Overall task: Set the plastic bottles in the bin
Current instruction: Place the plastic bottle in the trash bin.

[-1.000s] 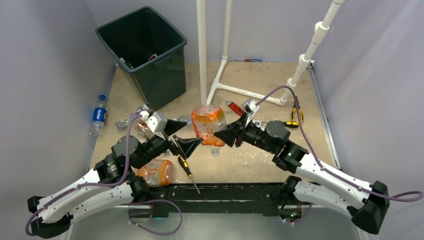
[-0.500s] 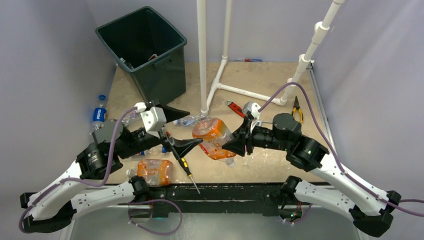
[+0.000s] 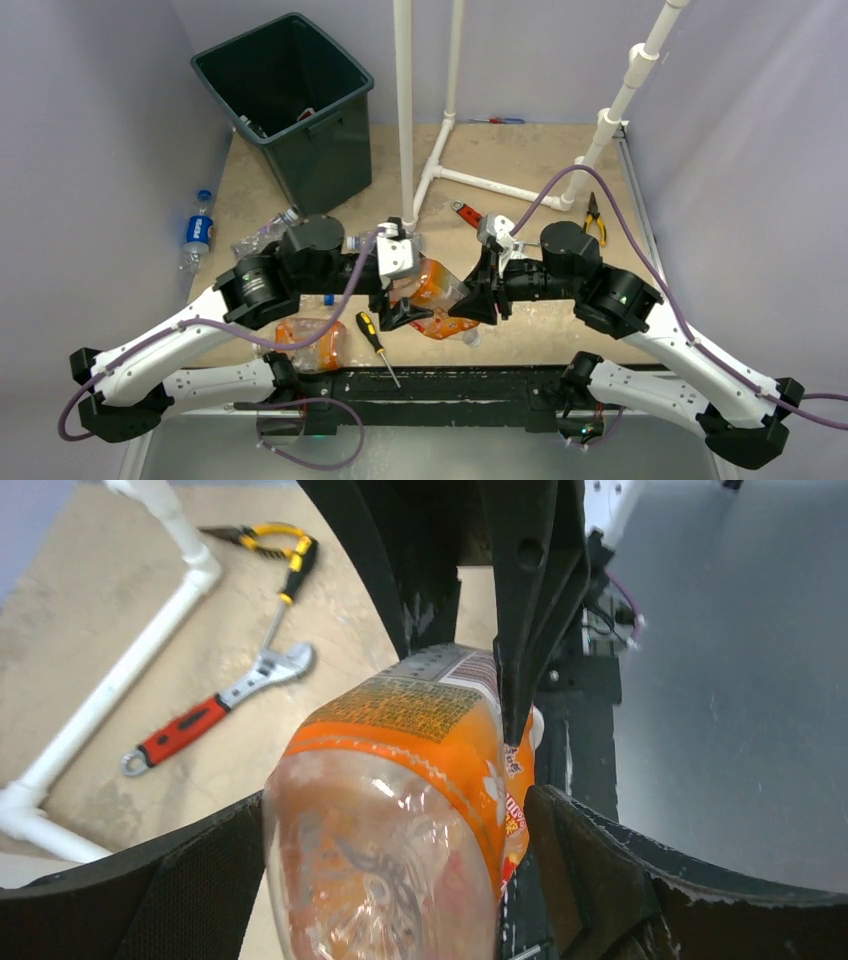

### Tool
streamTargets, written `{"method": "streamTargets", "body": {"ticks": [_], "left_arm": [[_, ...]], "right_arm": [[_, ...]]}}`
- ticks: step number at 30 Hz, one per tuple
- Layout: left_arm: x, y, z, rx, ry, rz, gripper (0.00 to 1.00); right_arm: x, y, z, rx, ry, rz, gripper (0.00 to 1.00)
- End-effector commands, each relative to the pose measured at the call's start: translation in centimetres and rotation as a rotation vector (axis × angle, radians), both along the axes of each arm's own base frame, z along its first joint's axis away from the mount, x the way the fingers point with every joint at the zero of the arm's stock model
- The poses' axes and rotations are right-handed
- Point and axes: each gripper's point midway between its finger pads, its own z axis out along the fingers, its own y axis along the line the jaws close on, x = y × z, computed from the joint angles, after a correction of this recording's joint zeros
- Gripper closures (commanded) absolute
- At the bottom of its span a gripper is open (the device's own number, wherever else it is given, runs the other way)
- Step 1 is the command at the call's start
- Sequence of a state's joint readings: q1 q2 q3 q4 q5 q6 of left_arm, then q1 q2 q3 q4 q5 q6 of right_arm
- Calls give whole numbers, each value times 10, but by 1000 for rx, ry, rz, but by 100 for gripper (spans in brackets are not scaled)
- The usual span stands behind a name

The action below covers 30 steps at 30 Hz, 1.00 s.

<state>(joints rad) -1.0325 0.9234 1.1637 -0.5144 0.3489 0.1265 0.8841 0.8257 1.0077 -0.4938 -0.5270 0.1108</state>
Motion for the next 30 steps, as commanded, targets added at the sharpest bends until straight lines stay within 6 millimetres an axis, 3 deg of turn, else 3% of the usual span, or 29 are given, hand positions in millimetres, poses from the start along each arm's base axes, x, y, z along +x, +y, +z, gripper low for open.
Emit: {"method": "streamTargets", "body": {"ticks": [1, 6, 9, 13, 18, 19, 20, 22, 24, 25, 30], "left_arm": [[-12, -5, 2, 19, -42, -119, 6], [-11, -10, -15, 58, -45, -149, 8], [-15, -11, -12, 41, -51, -169, 12], [-31, -14, -9, 28, -20, -263, 48], [-40, -19, -8, 18, 21, -312, 81], [-40, -19, -7, 12, 27, -313, 86], [-41, -20, -5, 2, 30, -315, 90], [-41, -20, 1, -28, 28, -305, 98], [-38, -20, 11, -73, 13, -276, 100], [-35, -19, 17, -101, 2, -249, 100], [-18, -4, 51, -333, -29, -60, 100]], "right_arm": [[-11, 3, 23, 47, -59, 75, 100], [-16, 3, 27, 65, -86, 107, 100], [-20, 3, 34, 83, -108, 129, 100], [-26, 3, 45, 123, -136, 165, 100], [-24, 4, 52, 149, -151, 149, 100], [-21, 4, 53, 150, -150, 126, 91], [-18, 4, 55, 153, -151, 106, 69], [-14, 3, 63, 182, -155, 70, 39], [-7, -1, 79, 247, -172, 1, 7], [-4, -5, 87, 287, -183, -42, 2], [14, -36, 123, 525, -175, -287, 1]]}}
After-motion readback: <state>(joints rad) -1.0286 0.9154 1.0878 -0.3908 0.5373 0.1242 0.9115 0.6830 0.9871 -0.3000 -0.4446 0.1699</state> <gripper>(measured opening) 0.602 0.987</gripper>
